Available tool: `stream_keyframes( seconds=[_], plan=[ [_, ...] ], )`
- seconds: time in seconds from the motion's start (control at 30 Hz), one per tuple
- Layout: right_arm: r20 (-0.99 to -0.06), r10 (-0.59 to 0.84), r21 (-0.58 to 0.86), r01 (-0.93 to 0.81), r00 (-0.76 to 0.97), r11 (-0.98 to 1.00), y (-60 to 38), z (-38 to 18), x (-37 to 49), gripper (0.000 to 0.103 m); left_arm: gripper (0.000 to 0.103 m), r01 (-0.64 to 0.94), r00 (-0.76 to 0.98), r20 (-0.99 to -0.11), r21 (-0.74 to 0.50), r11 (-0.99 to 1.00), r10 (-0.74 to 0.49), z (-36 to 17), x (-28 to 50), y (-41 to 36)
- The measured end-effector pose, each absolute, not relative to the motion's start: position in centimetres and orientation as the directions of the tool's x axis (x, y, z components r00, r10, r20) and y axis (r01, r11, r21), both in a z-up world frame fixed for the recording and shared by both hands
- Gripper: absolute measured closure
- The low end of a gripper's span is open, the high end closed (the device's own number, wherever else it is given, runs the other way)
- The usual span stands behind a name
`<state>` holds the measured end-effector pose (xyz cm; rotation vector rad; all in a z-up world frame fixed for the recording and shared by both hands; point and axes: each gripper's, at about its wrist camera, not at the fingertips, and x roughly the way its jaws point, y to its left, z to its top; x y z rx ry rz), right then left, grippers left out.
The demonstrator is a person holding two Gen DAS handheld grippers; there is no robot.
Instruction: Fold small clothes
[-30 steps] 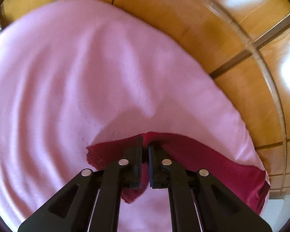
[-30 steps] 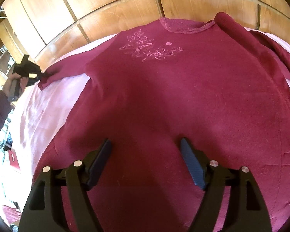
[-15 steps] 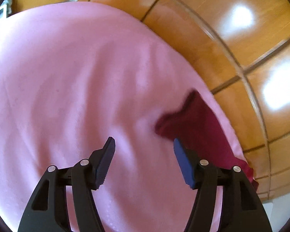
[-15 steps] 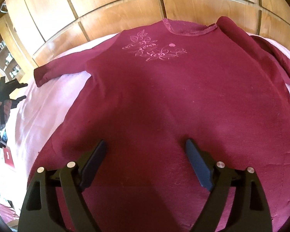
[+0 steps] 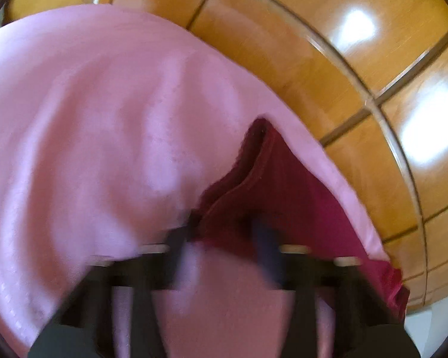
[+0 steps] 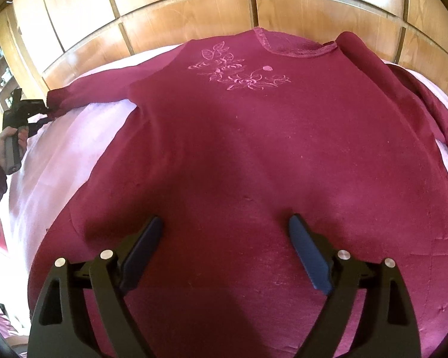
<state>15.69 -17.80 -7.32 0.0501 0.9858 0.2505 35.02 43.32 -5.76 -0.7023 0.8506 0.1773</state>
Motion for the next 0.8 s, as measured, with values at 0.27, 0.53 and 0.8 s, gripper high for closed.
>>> stream_keyframes(
  seconds=[0.27, 0.53, 0.8],
  plan=[
    [-0.811, 0.236, 0.155, -0.191, 0.536, 0.969, -17.9, -7.4, 15.6, 0.015, 0.09, -0.36, 0.687, -0.716, -0.484, 0.797, -0.124, -1.2, 29.5, 43.9],
    [-0.813, 0.236, 0.155, -0.193, 0.532, 0.969, -17.9, -7.2, 15.4, 0.014, 0.097, -0.558, 0.511, -0.858, -0.285, 0.78, 0.052, -5.4, 28.5, 44.5],
    [-0.814, 0.216, 0.154, -0.158, 0.539, 0.975, -20.8, -5.6, 13.6, 0.015, 0.064, -0.196, 0.624, -0.751, -0.418, 0.887, -0.216, -0.9, 22.4, 34.1]
  ],
)
